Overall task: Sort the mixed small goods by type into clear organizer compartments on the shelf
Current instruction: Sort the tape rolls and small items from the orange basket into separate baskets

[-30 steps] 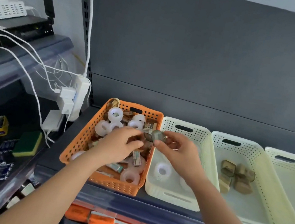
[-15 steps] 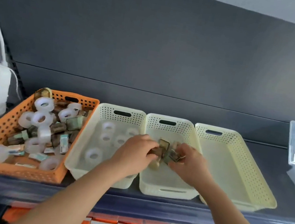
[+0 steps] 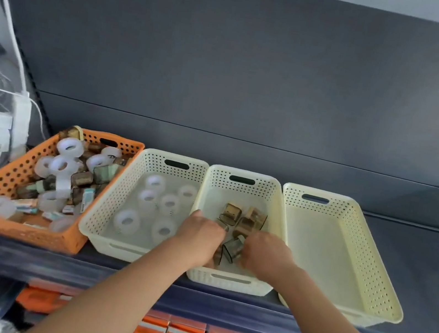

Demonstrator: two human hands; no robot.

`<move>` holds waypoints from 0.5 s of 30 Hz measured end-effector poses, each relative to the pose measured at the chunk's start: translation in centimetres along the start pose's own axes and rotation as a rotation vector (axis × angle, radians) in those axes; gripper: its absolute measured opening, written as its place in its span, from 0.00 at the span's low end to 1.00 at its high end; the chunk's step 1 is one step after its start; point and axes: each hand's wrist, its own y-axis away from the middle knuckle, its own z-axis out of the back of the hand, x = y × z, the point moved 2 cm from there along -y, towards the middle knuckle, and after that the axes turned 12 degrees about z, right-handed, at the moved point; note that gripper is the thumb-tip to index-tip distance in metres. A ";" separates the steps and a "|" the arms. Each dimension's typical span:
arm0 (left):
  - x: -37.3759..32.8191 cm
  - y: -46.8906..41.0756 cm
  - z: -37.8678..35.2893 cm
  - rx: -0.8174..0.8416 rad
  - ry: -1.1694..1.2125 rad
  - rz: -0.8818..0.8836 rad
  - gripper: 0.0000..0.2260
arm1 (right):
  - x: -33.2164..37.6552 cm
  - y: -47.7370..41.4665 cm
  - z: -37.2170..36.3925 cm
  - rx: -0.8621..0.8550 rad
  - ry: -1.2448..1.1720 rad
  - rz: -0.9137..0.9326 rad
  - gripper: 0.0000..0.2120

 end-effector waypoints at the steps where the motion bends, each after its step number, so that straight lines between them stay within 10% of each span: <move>1: 0.0 0.0 0.0 -0.021 -0.004 0.003 0.04 | 0.0 0.0 0.1 -0.012 -0.009 0.006 0.07; 15: 8.7 3.6 2.4 -0.365 0.232 0.066 0.06 | 5.4 -3.5 2.6 -0.392 -0.103 0.162 0.09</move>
